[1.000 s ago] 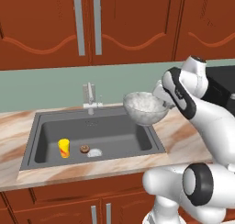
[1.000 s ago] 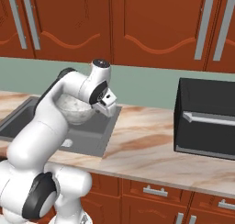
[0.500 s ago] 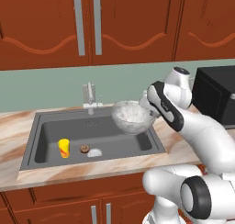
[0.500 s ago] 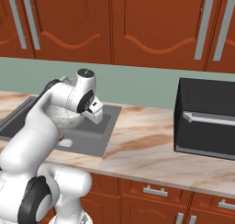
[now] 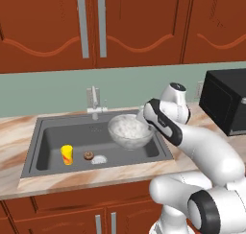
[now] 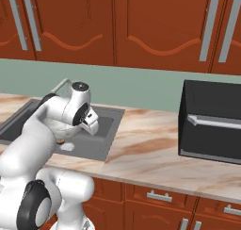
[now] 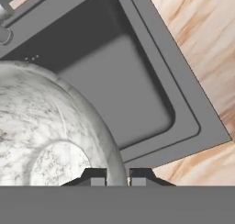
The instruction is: Pick the cup and bowl and place them in the sink. Then turn on the water.
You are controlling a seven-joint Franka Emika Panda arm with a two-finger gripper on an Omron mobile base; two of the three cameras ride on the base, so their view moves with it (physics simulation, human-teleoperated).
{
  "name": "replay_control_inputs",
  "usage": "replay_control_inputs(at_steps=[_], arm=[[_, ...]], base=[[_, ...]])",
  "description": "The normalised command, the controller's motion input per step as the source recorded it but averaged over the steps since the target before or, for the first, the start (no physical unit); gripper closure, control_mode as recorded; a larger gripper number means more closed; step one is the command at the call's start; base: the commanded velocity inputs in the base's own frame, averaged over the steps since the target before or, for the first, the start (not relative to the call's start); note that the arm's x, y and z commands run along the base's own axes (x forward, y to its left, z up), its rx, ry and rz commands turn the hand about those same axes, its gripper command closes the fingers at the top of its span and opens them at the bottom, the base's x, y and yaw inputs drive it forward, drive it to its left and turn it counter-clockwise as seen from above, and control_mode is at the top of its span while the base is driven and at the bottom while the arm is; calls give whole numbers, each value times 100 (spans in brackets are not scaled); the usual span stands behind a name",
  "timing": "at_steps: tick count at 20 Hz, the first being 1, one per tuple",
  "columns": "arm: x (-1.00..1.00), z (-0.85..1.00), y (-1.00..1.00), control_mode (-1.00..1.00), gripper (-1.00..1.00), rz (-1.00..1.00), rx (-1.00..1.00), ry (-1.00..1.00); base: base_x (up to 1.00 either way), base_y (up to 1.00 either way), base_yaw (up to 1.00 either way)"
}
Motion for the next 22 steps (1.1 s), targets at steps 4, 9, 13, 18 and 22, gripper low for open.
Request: replay_control_inputs(at_steps=[4,9,13,18,22], arm=[[3,-32,4,-100,100,4,0,0],[8,-24,2,-100,100,4,0,0],[8,-19,4,-100,100,4,0,0],[5,-16,2,-100,100,4,0,0],[4,-13,4,-100,100,4,0,0]], base=[[0,0,0],[0,0,0],[0,0,0],[0,0,0],[0,0,0]])
